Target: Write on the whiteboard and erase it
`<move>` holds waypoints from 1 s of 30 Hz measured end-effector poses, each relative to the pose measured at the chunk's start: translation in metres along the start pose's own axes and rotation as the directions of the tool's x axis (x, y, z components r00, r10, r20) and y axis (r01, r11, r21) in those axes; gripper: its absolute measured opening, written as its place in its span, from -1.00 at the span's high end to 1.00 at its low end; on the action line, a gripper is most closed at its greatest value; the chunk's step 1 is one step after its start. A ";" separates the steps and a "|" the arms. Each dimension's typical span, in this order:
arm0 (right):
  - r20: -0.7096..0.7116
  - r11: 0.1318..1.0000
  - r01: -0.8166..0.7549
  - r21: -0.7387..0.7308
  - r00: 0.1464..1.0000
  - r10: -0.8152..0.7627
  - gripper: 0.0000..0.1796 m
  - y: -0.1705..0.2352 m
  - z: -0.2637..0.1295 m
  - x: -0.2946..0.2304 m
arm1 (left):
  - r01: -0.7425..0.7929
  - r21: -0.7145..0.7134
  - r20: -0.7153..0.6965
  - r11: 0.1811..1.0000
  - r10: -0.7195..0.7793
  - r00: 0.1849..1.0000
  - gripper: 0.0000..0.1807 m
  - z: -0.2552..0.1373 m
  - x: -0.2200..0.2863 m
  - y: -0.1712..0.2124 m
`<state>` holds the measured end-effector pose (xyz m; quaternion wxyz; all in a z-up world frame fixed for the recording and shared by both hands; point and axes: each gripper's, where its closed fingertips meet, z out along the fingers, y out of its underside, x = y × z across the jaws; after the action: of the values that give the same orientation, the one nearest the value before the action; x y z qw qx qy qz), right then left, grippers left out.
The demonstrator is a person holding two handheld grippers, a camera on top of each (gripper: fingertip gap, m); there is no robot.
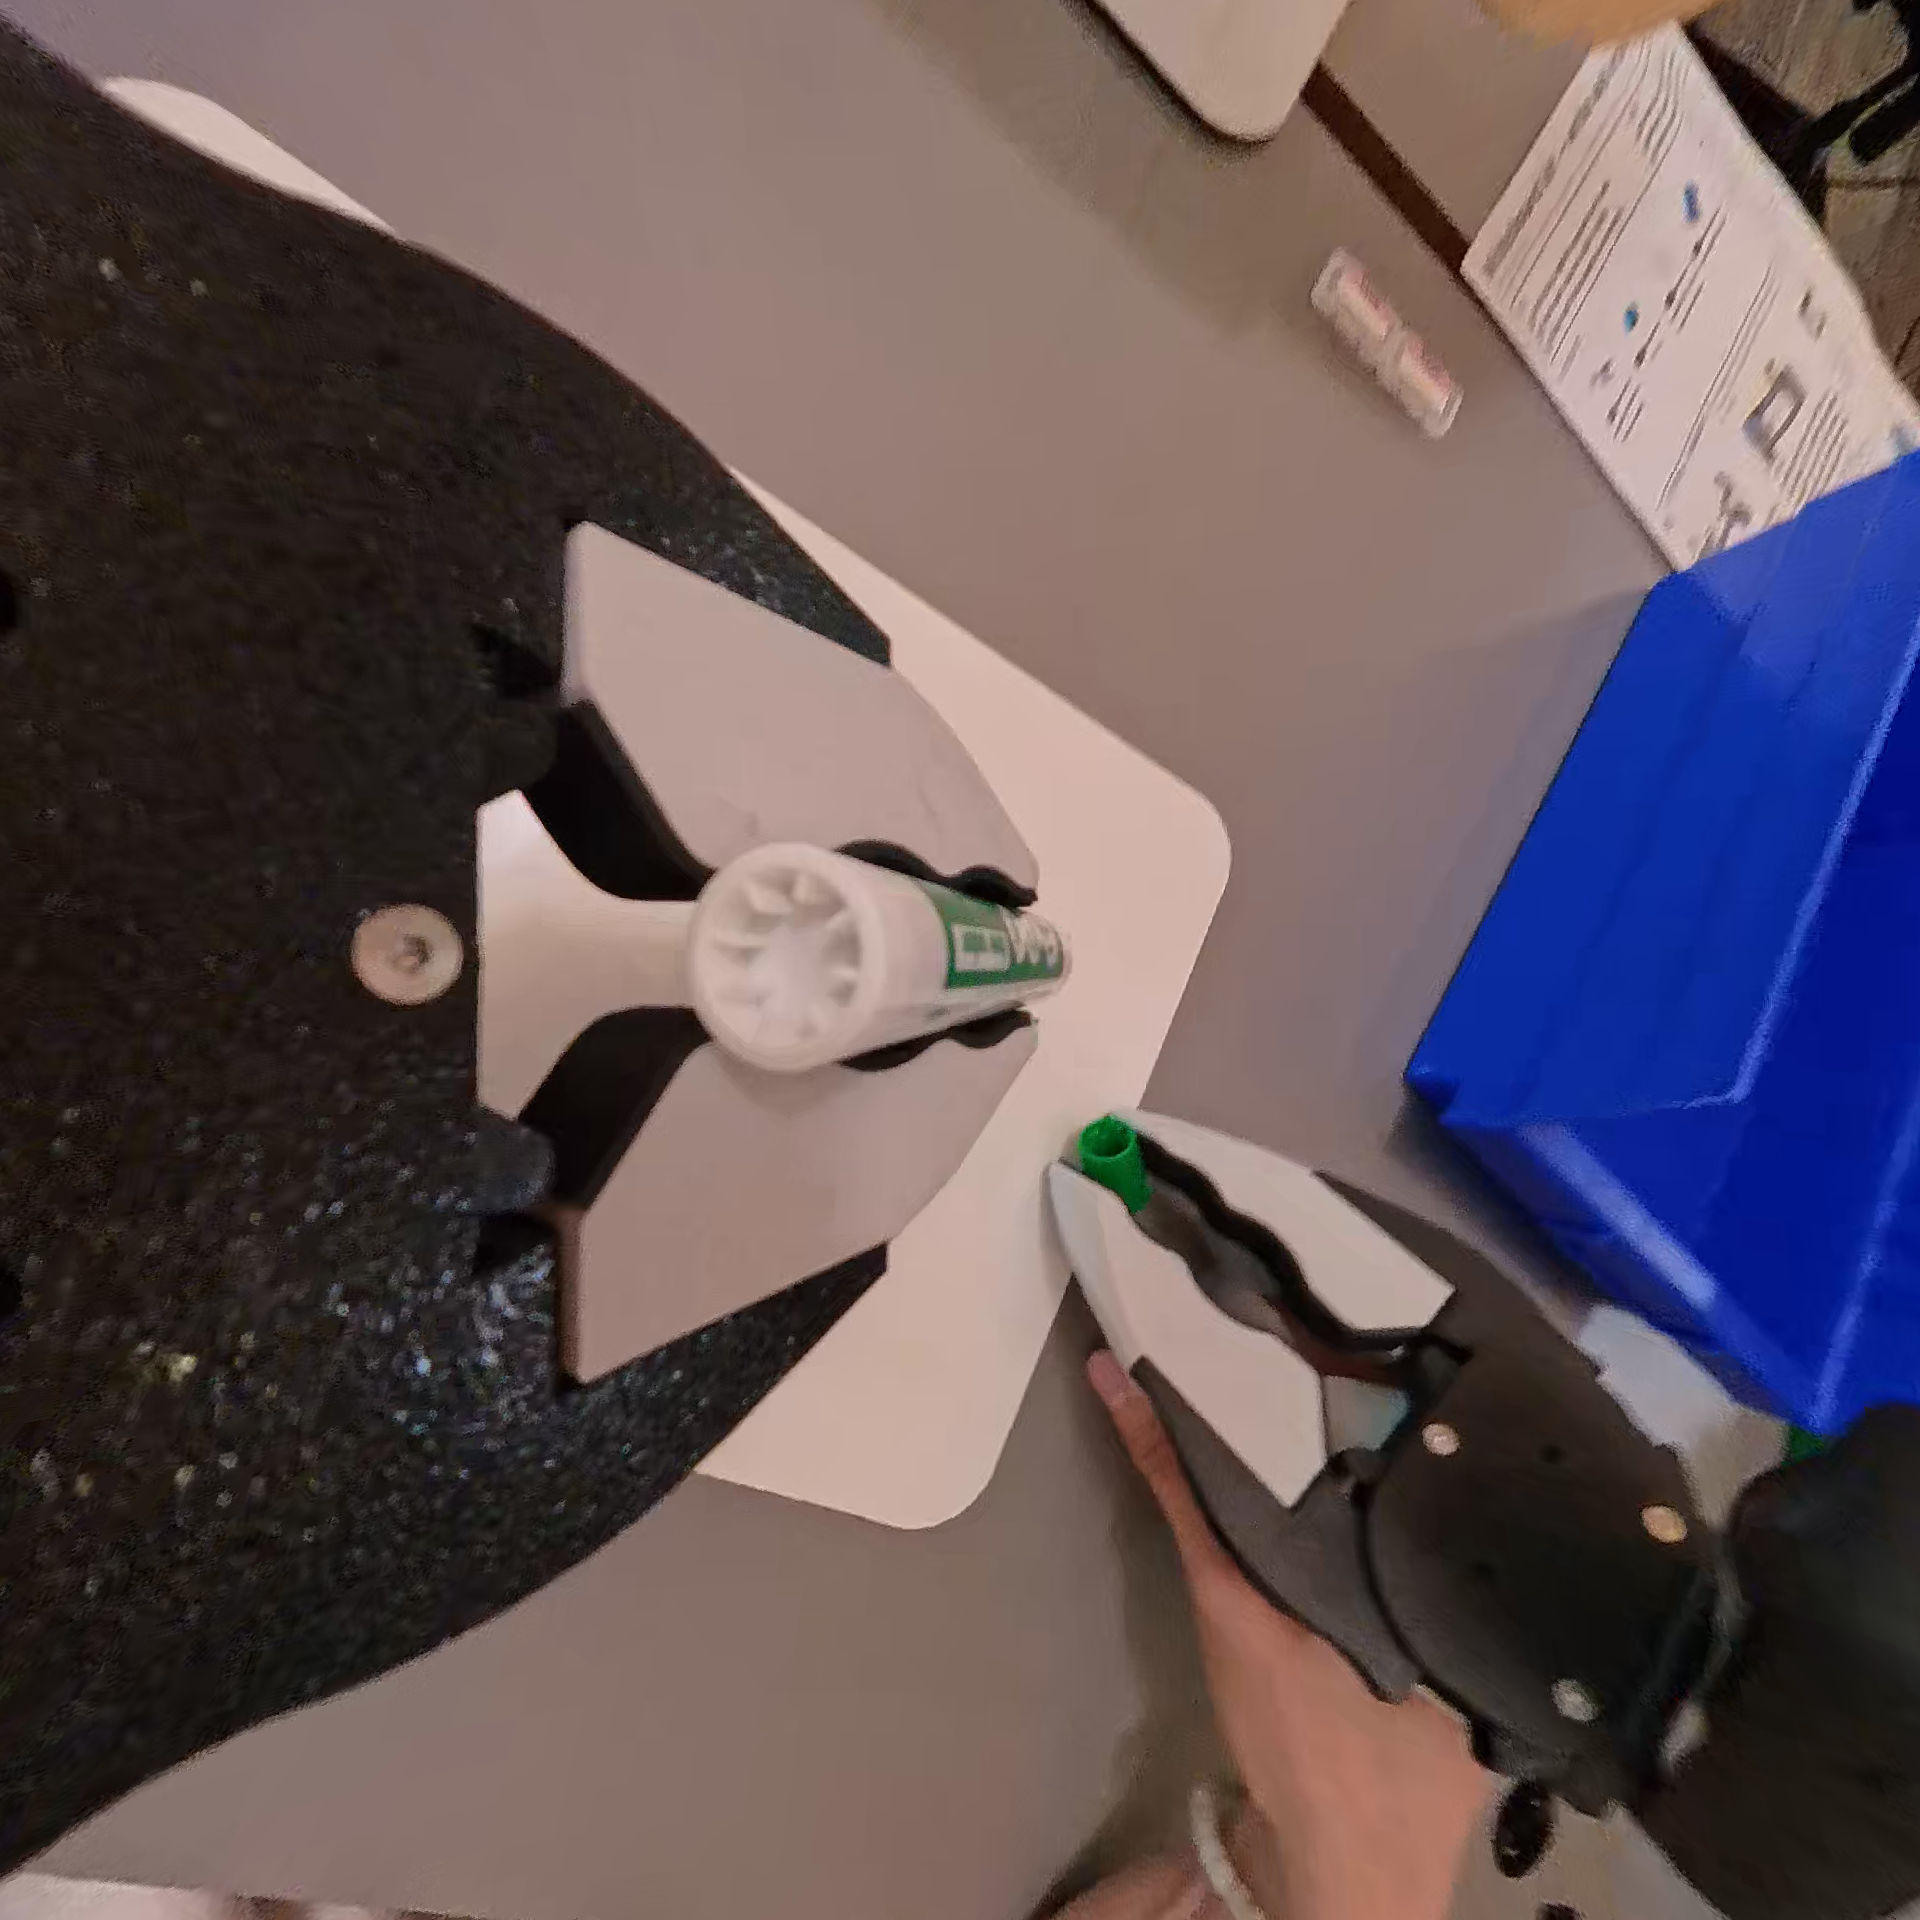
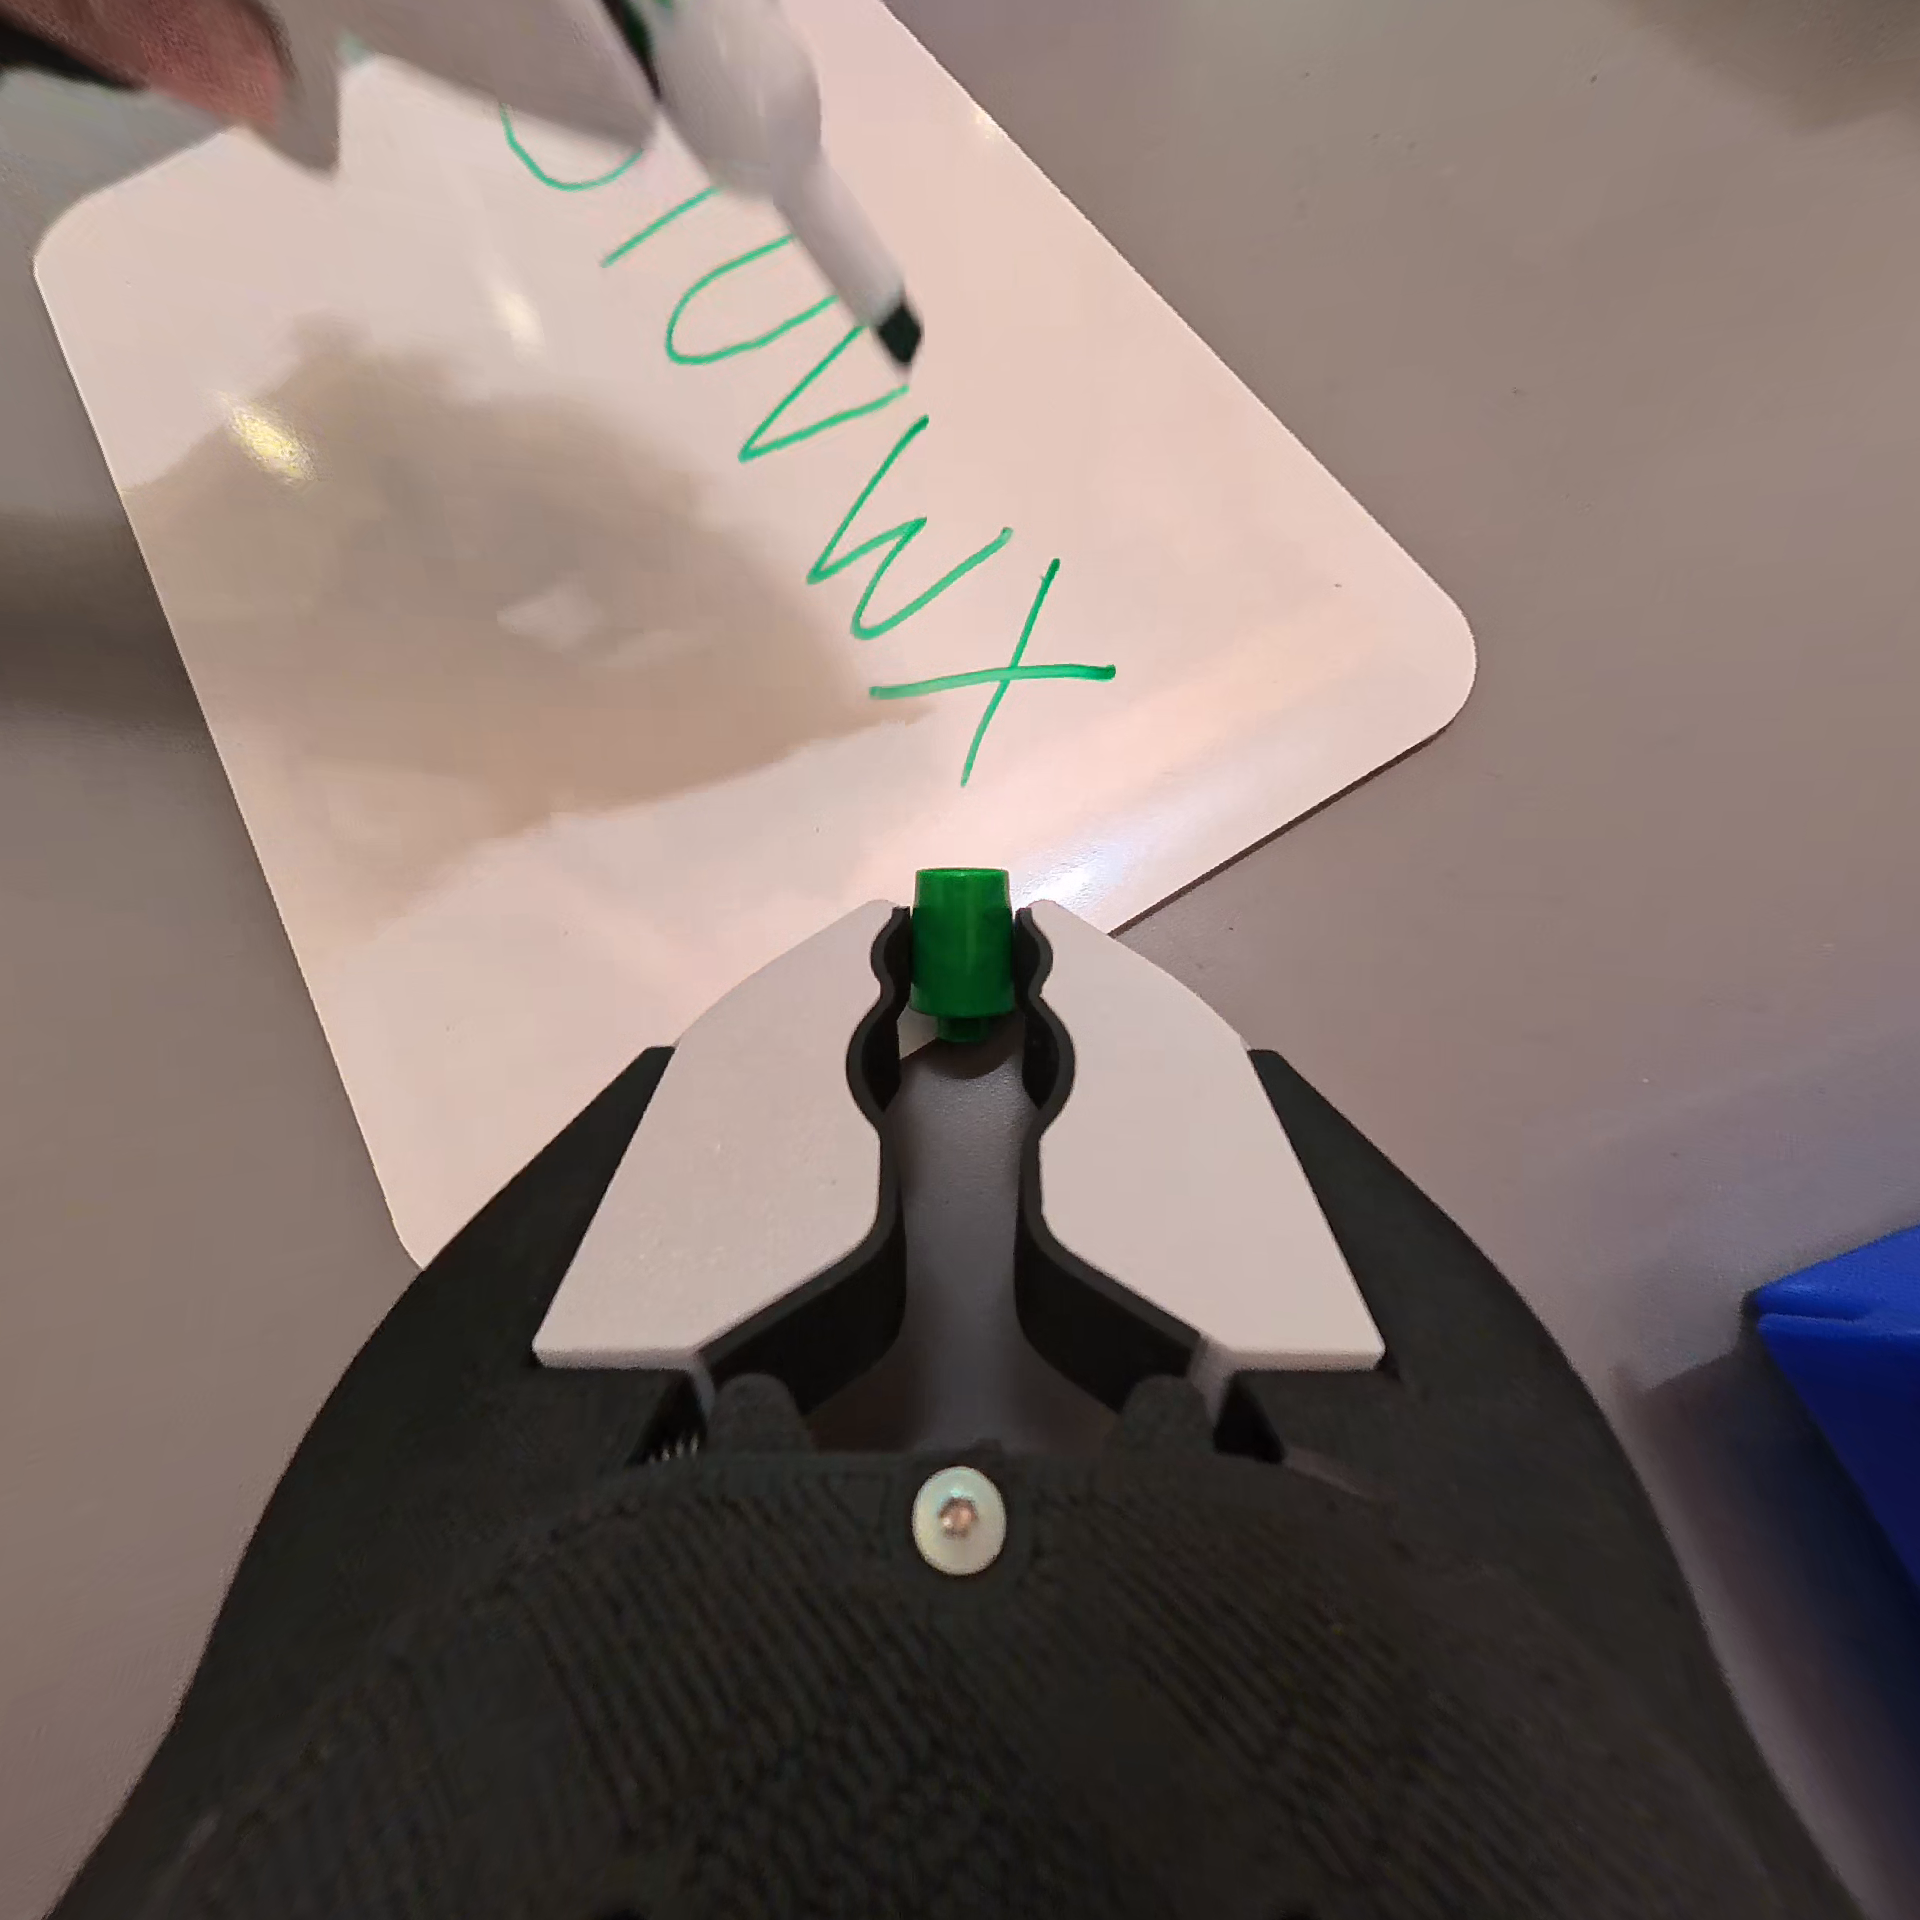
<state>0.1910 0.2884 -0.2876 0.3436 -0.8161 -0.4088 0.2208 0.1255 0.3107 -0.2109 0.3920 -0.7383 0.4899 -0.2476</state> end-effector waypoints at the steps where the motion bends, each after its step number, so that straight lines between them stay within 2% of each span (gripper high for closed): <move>1: -0.001 1.000 -0.001 0.000 1.000 0.001 0.79 0.000 0.000 0.000 | 0.020 0.028 0.002 0.999 -0.020 1.000 0.79 -0.006 -0.005 -0.004; 6: 0.004 1.000 -0.018 0.024 1.000 0.017 0.79 -0.003 -0.003 0.001 | 0.123 0.159 -0.063 0.980 -0.114 0.992 0.79 -0.031 -0.019 -0.014; 9: 0.037 0.987 -0.023 0.160 0.999 0.017 0.79 -0.024 -0.014 -0.003 | 0.166 0.223 -0.116 0.961 -0.143 0.983 0.79 -0.041 -0.018 -0.017; 16: 0.012 0.931 0.053 0.362 0.998 -0.061 0.79 -0.066 -0.043 -0.017 | 0.185 0.279 -0.230 0.942 -0.121 0.966 0.79 -0.047 -0.001 -0.028; 21: -0.006 0.900 0.122 0.419 0.991 -0.132 0.79 -0.082 -0.055 -0.030 | 0.203 0.314 -0.346 0.927 -0.087 0.934 0.79 -0.049 0.018 -0.044; 30: -0.066 0.847 0.218 0.485 0.975 -0.213 0.79 -0.095 -0.068 -0.040 | 0.269 0.330 -0.436 0.905 -0.106 0.894 0.79 -0.063 0.027 -0.055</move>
<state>0.1626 0.2704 -0.1684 0.5636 -0.6523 -0.4269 0.2730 0.1184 0.2765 -0.1301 0.3910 -0.6240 0.4278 -0.5241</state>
